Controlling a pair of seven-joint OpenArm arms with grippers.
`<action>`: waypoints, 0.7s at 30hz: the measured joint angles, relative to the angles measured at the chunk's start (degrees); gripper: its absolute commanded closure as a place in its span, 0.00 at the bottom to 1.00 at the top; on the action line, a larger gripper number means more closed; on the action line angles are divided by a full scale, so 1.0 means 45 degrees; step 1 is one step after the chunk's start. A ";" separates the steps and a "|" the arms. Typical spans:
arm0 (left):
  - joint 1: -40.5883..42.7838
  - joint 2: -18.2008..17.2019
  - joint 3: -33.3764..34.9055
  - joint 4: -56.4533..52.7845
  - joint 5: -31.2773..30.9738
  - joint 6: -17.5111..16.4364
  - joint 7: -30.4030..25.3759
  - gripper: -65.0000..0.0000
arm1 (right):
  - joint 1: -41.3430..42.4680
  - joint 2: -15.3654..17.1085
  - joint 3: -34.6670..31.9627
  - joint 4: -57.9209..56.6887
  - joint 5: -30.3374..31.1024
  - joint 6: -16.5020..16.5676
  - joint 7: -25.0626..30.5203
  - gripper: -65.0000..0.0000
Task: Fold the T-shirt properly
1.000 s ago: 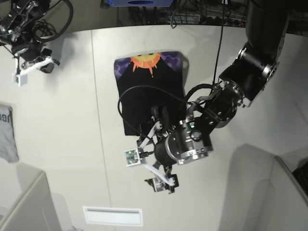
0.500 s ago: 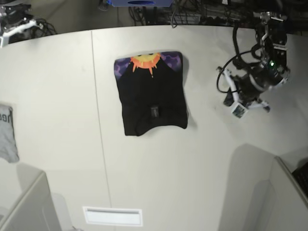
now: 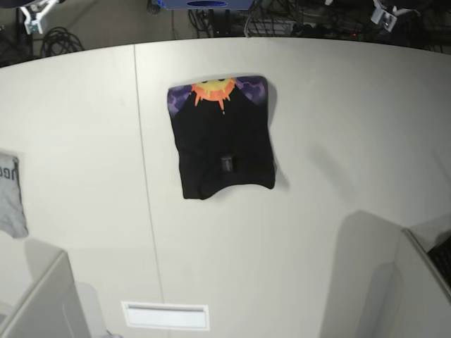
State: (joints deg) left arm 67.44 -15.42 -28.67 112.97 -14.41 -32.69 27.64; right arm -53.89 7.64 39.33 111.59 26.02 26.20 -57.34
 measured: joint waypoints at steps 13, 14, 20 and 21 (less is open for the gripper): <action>-0.5552 0.1860 0.3701 -1.4518 0.5445 0.0117 -0.7053 1.00 | 0.3813 -0.0233 -0.7771 -1.3255 -0.5285 -0.0165 0.6931 1.00; -0.6363 0.1855 0.3716 -1.5990 0.5455 0.0151 -0.7815 1.00 | 0.4430 -0.0272 -0.7830 -1.4785 -0.5187 -0.0209 0.7912 1.00; -1.0710 0.1836 0.3740 -2.4368 0.5615 0.0155 -1.1608 1.00 | 0.7378 -0.0918 -0.7995 -2.2314 -0.5163 -0.0170 1.4090 1.00; -1.1157 0.1768 0.3740 -2.4931 0.5581 0.0146 -1.1871 1.00 | 0.7621 -0.0942 -0.7995 -2.2858 -0.5221 -0.0155 1.4664 1.00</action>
State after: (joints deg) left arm 17.23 -7.46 -11.84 0.78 10.70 -32.03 -25.78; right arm -19.59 3.40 3.36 8.73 2.52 25.50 8.64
